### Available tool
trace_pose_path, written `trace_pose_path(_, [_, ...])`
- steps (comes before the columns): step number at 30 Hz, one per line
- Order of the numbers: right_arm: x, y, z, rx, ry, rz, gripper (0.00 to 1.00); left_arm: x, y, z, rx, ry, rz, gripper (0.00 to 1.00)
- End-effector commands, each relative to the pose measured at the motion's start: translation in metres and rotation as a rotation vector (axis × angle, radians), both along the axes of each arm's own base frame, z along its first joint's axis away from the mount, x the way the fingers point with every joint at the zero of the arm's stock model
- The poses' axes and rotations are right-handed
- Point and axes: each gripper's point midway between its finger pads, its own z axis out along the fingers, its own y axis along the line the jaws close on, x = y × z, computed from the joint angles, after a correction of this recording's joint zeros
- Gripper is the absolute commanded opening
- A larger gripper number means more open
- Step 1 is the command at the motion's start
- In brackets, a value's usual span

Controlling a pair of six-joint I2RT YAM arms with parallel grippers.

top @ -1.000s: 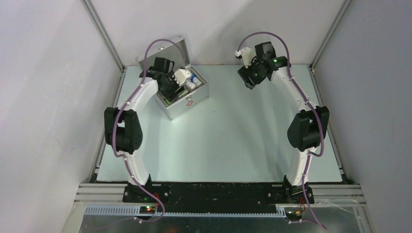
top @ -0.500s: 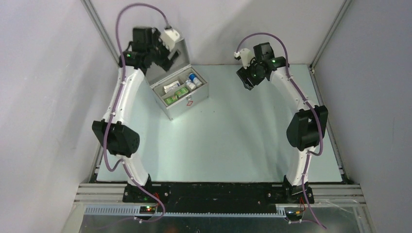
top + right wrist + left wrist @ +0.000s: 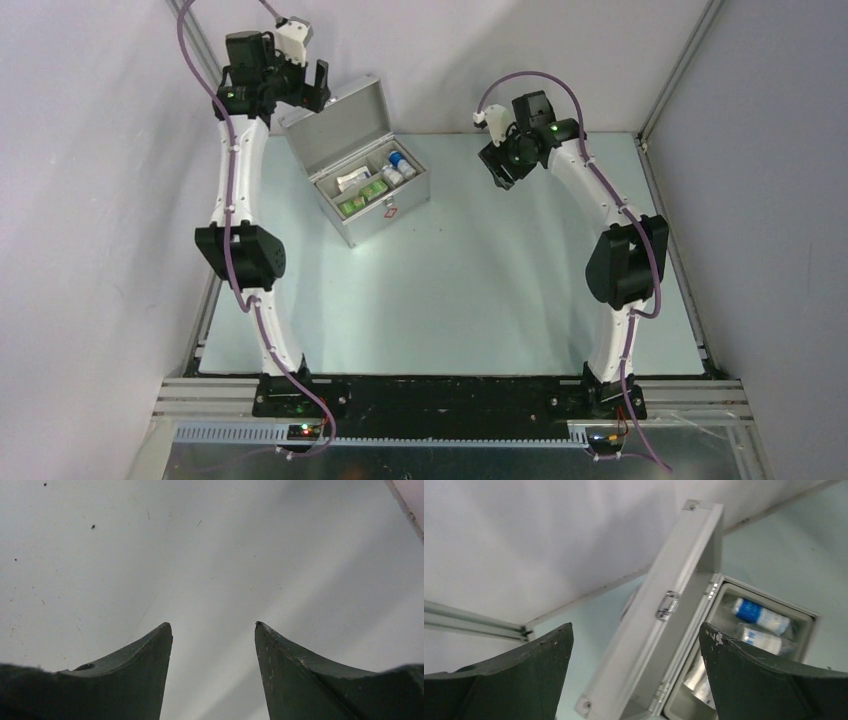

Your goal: Organize the medicine kit

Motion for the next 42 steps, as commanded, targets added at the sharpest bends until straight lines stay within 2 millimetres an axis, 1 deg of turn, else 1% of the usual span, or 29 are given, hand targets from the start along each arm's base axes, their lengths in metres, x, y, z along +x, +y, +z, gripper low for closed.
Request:
trace_pose_path(1, [0.003, 0.007, 0.012, 0.017, -0.032, 0.012, 0.66, -0.019, -0.025, 0.026, -0.089, -0.024, -0.079, 1.0])
trace_pose_path(4, [0.003, 0.008, 0.011, 0.017, -0.027, 0.014, 0.66, -0.019, -0.021, 0.027, -0.099, -0.018, -0.041, 1.0])
trace_pose_path(8, [0.001, 0.011, 0.007, 0.03, -0.011, 0.02, 0.66, -0.031, -0.043, 0.033, -0.075, -0.038, -0.158, 1.0])
trace_pose_path(9, [0.0, 0.013, 0.006, 0.035, -0.005, 0.022, 0.66, -0.036, -0.047, 0.034, 0.013, -0.067, -0.188, 1.0])
trace_pose_path(10, [0.0, 0.014, 0.005, 0.036, 0.0, 0.024, 0.66, -0.037, -0.056, 0.016, 0.159, -0.069, -0.226, 1.0])
trace_pose_path(11, [-0.001, 0.015, 0.004, 0.038, 0.001, 0.026, 0.66, -0.045, -0.074, 0.03, 0.231, -0.133, -0.255, 1.0])
trace_pose_path(12, [-0.001, 0.017, 0.003, 0.037, 0.005, 0.029, 0.66, -0.044, -0.07, 0.006, 0.328, -0.11, -0.243, 1.0])
trace_pose_path(13, [-0.001, 0.018, 0.003, 0.038, 0.004, 0.03, 0.66, -0.045, -0.077, 0.026, 0.351, -0.197, -0.225, 1.0])
trace_pose_path(14, [-0.002, 0.019, 0.003, 0.037, 0.004, 0.034, 0.66, -0.042, -0.069, 0.008, 0.375, -0.165, -0.162, 1.0])
trace_pose_path(15, [-0.002, 0.02, 0.003, 0.038, 0.004, 0.034, 0.66, -0.037, -0.067, 0.019, 0.378, -0.217, -0.116, 1.0])
trace_pose_path(16, [-0.002, 0.021, 0.002, 0.037, 0.006, 0.036, 0.66, -0.033, -0.048, 0.005, 0.381, -0.177, 0.004, 1.0])
trace_pose_path(17, [-0.002, 0.021, 0.002, 0.035, 0.006, 0.037, 0.65, -0.027, -0.036, 0.013, 0.366, -0.216, 0.08, 1.0])
trace_pose_path(18, [-0.002, 0.021, 0.001, 0.032, 0.006, 0.037, 0.66, -0.028, -0.018, 0.0, 0.343, -0.188, 0.182, 1.0])
trace_pose_path(19, [-0.002, 0.02, 0.001, 0.029, 0.006, 0.036, 0.66, -0.023, 0.0, 0.014, 0.302, -0.256, 0.26, 1.0])
trace_pose_path(20, [-0.003, 0.019, 0.0, 0.025, 0.006, 0.036, 0.66, -0.029, 0.014, 0.005, 0.243, -0.256, 0.34, 1.0])
trace_pose_path(21, [-0.004, 0.019, -0.001, 0.022, 0.01, 0.037, 0.66, -0.028, 0.033, 0.021, 0.201, -0.334, 0.418, 1.0])
trace_pose_path(22, [-0.005, 0.018, -0.003, 0.019, 0.013, 0.038, 0.66, -0.032, 0.039, 0.014, 0.163, -0.337, 0.448, 1.0])
trace_pose_path(23, [-0.006, 0.018, -0.004, 0.018, 0.017, 0.037, 0.66, -0.033, 0.05, 0.02, 0.144, -0.369, 0.488, 1.0])
trace_pose_path(27, [-0.009, 0.02, -0.008, 0.021, 0.032, 0.043, 0.66, -0.033, 0.07, 0.006, 0.098, -0.356, 0.557, 1.0])
trace_pose_path(28, [-0.009, 0.021, -0.008, 0.022, 0.03, 0.045, 0.66, -0.032, 0.07, 0.001, 0.103, -0.349, 0.557, 1.0])
trace_pose_path(30, [-0.008, 0.023, -0.007, 0.022, 0.025, 0.048, 0.66, -0.031, 0.066, -0.001, 0.086, -0.35, 0.539, 1.0])
trace_pose_path(32, [-0.007, 0.025, -0.007, 0.018, 0.024, 0.052, 0.66, -0.027, 0.054, -0.008, 0.056, -0.324, 0.475, 1.0])
trace_pose_path(35, [-0.008, 0.026, -0.008, 0.017, 0.028, 0.054, 0.66, -0.021, 0.028, -0.034, 0.003, -0.192, 0.351, 0.99])
trace_pose_path(36, [-0.008, 0.026, -0.008, 0.017, 0.027, 0.055, 0.66, -0.019, 0.021, -0.045, -0.01, -0.126, 0.318, 0.98])
trace_pose_path(37, [-0.008, 0.026, -0.008, 0.014, 0.026, 0.056, 0.66, -0.016, 0.014, -0.049, -0.049, -0.095, 0.293, 0.95])
trace_pose_path(38, [-0.009, 0.025, -0.008, 0.011, 0.025, 0.056, 0.66, -0.021, 0.0, -0.058, -0.078, -0.048, 0.221, 0.92])
trace_pose_path(39, [-0.009, 0.024, -0.008, 0.007, 0.023, 0.054, 0.66, -0.026, -0.007, -0.061, -0.105, -0.028, 0.19, 0.89])
trace_pose_path(40, [-0.009, 0.024, -0.008, 0.005, 0.024, 0.054, 0.66, -0.031, -0.021, -0.063, -0.135, -0.013, 0.123, 0.87])
trace_pose_path(42, [-0.011, 0.022, -0.011, -0.002, 0.028, 0.054, 0.66, -0.043, -0.038, -0.067, -0.187, 0.02, 0.056, 0.85])
